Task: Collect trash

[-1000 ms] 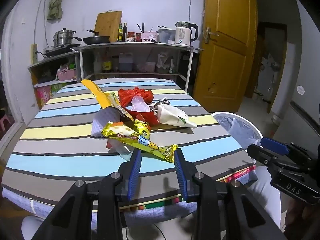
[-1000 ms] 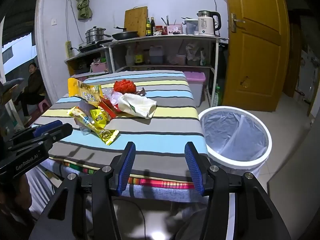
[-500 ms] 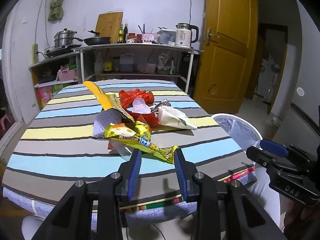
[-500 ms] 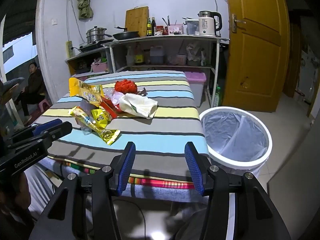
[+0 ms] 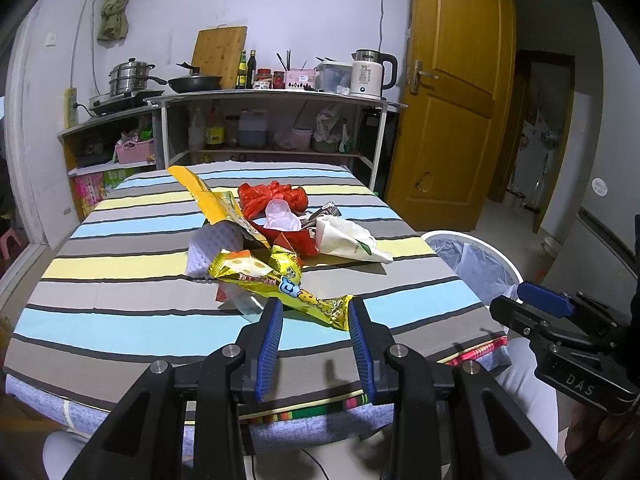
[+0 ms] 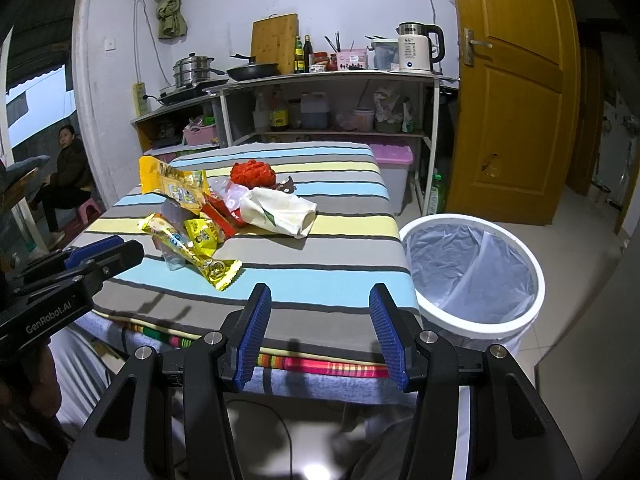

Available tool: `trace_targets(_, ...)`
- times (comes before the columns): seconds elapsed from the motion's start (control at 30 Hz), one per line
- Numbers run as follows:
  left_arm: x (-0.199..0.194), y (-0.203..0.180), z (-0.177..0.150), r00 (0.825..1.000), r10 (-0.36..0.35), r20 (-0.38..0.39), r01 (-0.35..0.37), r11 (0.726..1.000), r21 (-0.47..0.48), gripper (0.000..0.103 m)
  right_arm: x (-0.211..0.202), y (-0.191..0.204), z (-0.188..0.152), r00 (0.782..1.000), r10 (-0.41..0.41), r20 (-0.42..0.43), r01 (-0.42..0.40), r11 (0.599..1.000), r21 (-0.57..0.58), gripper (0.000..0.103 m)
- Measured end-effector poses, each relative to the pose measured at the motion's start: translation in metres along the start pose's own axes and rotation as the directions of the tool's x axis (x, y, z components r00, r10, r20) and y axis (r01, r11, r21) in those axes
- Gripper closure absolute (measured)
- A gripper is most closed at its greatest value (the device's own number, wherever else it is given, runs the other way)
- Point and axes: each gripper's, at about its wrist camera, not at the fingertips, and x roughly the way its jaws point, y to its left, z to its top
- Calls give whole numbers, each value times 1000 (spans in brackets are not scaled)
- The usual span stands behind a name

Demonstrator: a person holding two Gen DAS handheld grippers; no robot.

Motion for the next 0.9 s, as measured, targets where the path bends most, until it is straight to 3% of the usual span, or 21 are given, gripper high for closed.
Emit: trace_targets(0.9, -7, 1, -1, 1000, 1, 8, -1, 1000, -4, 70, -1, 1, 0, 1000, 0, 1, 0, 1000, -2, 51)
